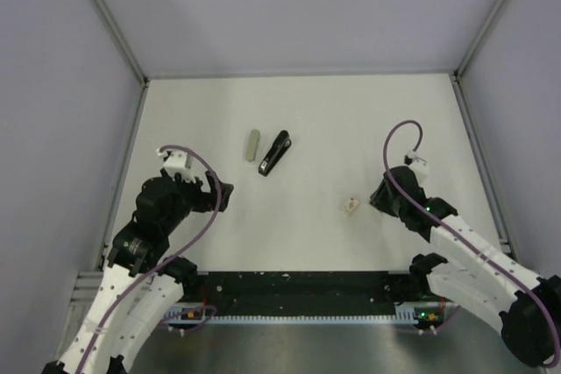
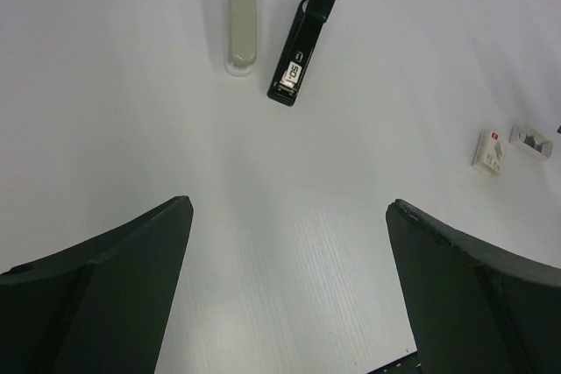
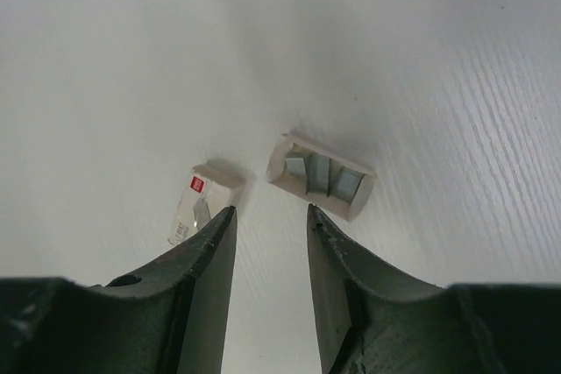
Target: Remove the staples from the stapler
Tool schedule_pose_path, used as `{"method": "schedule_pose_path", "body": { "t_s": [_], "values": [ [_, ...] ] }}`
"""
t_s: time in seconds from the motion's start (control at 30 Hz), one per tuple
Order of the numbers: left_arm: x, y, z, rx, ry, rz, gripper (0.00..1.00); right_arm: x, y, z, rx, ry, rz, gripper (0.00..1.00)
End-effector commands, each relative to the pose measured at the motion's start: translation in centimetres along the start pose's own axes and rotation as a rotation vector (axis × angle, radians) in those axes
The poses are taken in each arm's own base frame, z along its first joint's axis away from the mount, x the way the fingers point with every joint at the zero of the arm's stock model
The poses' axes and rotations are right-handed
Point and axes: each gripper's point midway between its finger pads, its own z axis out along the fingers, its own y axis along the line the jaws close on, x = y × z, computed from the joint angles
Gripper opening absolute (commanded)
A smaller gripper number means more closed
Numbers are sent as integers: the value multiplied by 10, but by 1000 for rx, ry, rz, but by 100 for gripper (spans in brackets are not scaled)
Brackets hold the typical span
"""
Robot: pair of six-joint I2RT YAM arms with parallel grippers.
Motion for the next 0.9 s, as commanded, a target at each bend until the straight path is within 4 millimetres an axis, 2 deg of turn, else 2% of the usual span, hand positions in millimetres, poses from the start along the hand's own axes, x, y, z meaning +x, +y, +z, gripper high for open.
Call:
{"method": "schedule_pose_path", "body": {
  "t_s": [0.0, 0.13, 0.43, 0.87],
  "values": [
    [-2, -8, 6, 47, 3, 14, 99, 12, -22, -13, 57, 25, 85, 39],
    [-3, -8, 5, 48, -5, 14, 99, 15, -34, -16, 115, 25, 114, 38],
    [-2, -12, 4, 72, -5, 18, 99, 22, -55, -8, 250, 27, 158, 36],
    [-6, -14, 0, 80, -29, 21, 99, 4, -62, 4, 318, -20, 209, 35]
  ]
}}
